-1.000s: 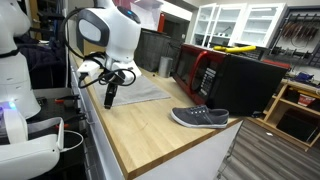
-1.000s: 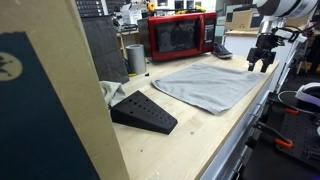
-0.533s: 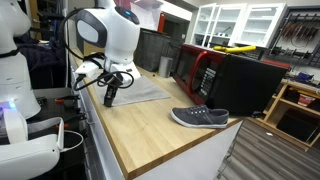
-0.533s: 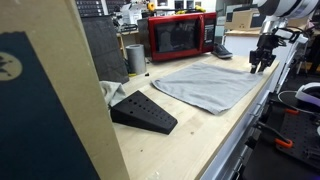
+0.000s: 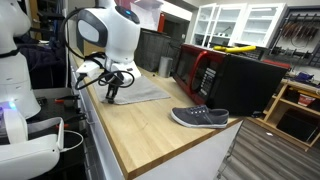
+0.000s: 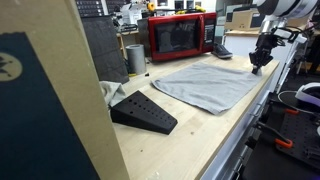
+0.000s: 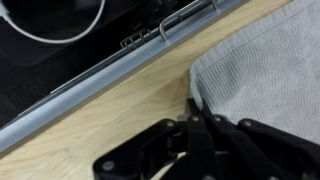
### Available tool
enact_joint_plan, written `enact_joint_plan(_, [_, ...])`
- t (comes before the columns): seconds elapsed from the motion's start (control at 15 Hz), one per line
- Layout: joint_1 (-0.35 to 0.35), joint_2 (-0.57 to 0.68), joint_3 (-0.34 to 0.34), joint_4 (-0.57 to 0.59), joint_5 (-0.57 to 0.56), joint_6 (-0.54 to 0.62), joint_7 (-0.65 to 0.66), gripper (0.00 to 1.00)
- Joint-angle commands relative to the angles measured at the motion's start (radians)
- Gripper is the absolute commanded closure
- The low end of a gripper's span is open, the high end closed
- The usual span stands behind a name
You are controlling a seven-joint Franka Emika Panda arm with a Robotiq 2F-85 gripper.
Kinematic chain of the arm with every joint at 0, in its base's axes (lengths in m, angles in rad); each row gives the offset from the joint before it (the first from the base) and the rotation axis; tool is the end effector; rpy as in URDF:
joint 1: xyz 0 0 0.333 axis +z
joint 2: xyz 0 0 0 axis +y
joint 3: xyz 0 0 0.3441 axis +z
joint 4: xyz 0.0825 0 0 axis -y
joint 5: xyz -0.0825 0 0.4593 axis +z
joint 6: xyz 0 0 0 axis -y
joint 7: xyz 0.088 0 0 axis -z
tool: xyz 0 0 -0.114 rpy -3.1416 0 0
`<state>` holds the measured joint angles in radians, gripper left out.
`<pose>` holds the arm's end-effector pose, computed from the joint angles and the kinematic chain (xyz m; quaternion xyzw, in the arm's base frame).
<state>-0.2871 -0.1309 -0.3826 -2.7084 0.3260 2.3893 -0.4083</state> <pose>0.3339 -0.2495 0.2093 -0.9548 0.2516 0.0235 0.1567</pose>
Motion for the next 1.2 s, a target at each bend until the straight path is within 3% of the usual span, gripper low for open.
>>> enact_joint_plan(0.0, [0.016,-0.067,0.047,-0.016,-0.052,0.023,0.059,0.99])
enact_joint_plan(0.67, [0.12,-0.149,0.243,0.012,-0.241,0.089,0.305,0.99])
enact_joint_plan(1.13, [0.222,-0.144,0.354,0.025,-0.259,0.115,0.405,0.99])
